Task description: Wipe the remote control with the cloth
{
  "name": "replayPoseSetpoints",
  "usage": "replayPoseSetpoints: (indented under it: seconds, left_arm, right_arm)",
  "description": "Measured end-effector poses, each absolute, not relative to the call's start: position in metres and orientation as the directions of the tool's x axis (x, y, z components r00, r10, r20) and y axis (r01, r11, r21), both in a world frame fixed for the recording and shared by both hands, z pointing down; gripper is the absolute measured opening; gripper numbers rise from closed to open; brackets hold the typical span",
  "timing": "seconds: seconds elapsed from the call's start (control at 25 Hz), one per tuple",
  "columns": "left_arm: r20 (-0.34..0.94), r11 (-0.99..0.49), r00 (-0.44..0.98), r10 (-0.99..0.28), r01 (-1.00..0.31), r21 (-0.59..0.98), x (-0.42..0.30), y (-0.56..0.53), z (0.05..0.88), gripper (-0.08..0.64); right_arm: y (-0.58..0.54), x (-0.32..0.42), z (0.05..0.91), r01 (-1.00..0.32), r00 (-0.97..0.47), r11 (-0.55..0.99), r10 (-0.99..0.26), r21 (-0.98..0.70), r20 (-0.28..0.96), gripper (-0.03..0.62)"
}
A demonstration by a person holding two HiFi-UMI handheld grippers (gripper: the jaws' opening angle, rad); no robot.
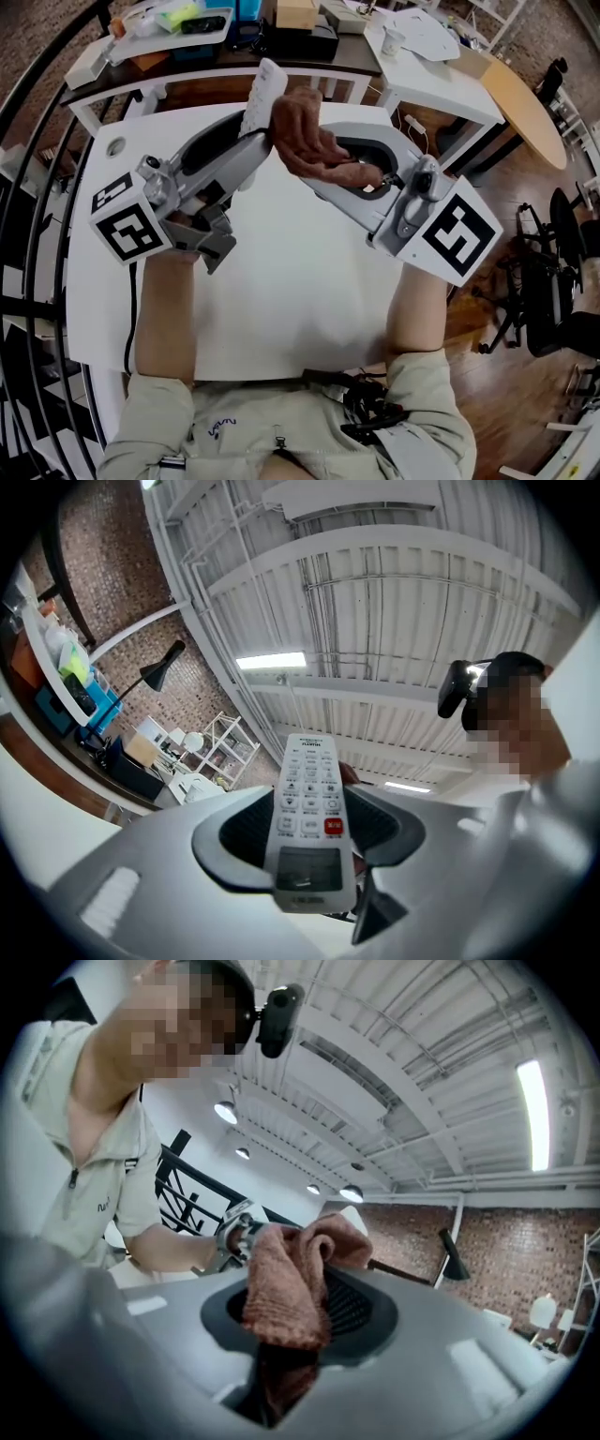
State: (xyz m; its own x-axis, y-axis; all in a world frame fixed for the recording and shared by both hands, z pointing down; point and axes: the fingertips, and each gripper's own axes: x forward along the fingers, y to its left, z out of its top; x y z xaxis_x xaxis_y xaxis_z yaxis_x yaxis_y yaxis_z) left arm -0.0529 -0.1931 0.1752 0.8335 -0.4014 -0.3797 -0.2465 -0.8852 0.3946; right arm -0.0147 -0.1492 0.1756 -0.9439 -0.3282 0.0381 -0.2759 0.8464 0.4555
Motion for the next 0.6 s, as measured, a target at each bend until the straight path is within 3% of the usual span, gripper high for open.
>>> replayPoseSetpoints:
  seconds: [0.12,0.32,0.44,0.6]
  left_arm:
    - [-0.395,-0.892,0.838,-0.376,-0.213,0.398,-0.051,-0.190,0.173,0.244]
    - [-0.444,-0.912,0.849,-0.285,-0.097,0.398,-0.040,-0.176,0.164,0.244]
    - [-0.443,-0.918,0.855,-0.269,-0.087,0.387,-0.040,-0.174,0.163,0.244]
    - [-0.447,-0.922,0.860,-0.247,-0.068,0.380,-0.038,-0.171,0.162,0.244]
  right_arm:
    - [-0.151,0.000,0.158,-0.320,-0.941,0.831,-0.335,0.456,-0.052,0.106]
    - [-0.163,0.019,0.118,-0.555,-0.832,0.684,-0.461,0.473,-0.310,0.107]
    - [-0.172,0.018,0.115,-0.626,-0.779,0.610,-0.525,0.486,-0.343,0.107]
    - [-0.178,0.006,0.127,-0.621,-0.777,0.598,-0.555,0.508,-0.297,0.107]
